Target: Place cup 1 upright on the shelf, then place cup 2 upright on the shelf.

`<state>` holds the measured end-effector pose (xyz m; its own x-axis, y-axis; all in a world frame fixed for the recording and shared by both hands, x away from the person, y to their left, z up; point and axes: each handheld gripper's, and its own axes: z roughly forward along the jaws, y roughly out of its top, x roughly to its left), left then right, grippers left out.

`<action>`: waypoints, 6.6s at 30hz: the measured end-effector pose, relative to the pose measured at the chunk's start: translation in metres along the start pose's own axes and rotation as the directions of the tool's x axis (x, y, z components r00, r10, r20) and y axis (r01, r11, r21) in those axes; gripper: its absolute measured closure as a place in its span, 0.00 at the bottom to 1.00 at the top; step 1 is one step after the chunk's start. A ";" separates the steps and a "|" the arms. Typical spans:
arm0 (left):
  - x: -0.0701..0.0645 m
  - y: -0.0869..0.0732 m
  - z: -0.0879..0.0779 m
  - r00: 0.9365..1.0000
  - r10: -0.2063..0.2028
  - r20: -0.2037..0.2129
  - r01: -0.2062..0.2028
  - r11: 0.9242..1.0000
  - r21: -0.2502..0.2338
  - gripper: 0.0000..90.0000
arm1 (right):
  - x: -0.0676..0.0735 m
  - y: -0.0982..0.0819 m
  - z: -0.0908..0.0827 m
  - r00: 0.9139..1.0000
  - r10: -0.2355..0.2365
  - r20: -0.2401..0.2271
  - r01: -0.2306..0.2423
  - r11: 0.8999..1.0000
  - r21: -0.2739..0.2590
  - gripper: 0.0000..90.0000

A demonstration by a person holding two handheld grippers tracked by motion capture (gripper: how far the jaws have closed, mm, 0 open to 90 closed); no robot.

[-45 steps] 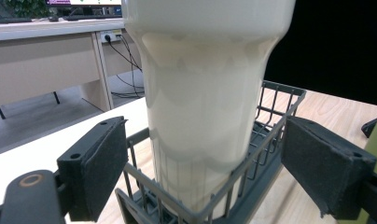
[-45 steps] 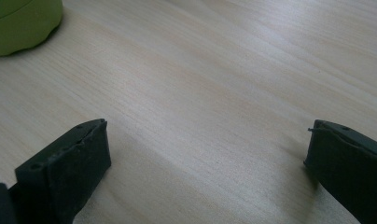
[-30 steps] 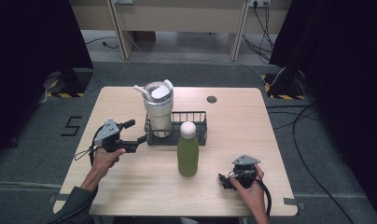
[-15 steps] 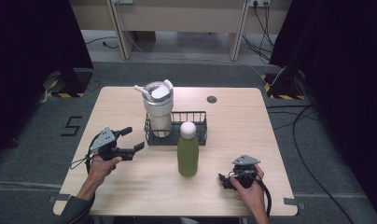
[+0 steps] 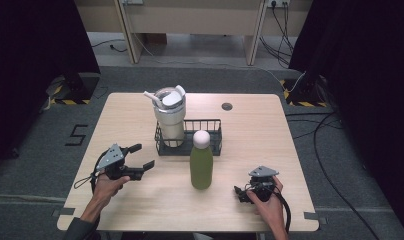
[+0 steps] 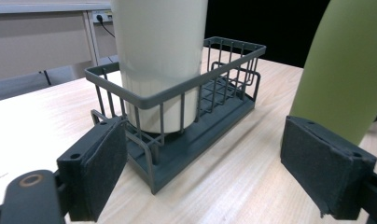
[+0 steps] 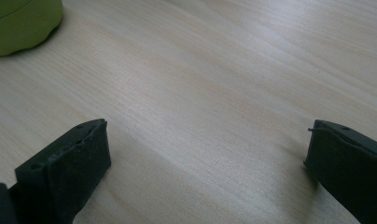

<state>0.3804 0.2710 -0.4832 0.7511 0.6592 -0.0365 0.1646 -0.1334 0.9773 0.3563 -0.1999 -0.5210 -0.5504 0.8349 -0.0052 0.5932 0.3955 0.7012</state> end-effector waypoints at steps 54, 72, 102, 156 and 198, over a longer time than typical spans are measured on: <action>-0.045 -0.050 -0.022 0.998 0.050 0.023 -0.055 0.875 0.481 0.16 | 0.000 0.000 0.000 1.000 0.000 0.000 0.000 1.000 0.000 0.00; -0.043 -0.050 -0.023 0.999 0.031 0.020 -0.036 0.873 0.486 0.16 | 0.010 0.002 -0.011 1.000 -0.016 -0.016 0.014 0.997 -0.071 0.20; -0.043 -0.050 -0.023 0.999 0.032 0.020 -0.037 0.873 0.486 0.16 | 0.064 0.043 -0.031 0.969 -0.172 -0.179 0.116 0.951 -0.288 0.17; -0.043 -0.050 -0.023 0.999 0.030 0.018 -0.035 0.873 0.486 0.16 | 0.092 0.079 0.024 0.940 -0.235 -0.248 0.103 0.887 -0.451 0.23; -0.043 -0.050 -0.023 0.999 0.031 0.015 -0.034 0.873 0.487 0.16 | 0.069 0.148 -0.023 0.960 -0.211 -0.182 0.099 0.868 -0.486 0.23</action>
<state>0.3249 0.2667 -0.5260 0.7653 0.6437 -0.0096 0.4294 -0.4992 0.7526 0.3928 -0.0924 -0.4009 -0.7610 0.6484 -0.0234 0.1749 0.2397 0.9550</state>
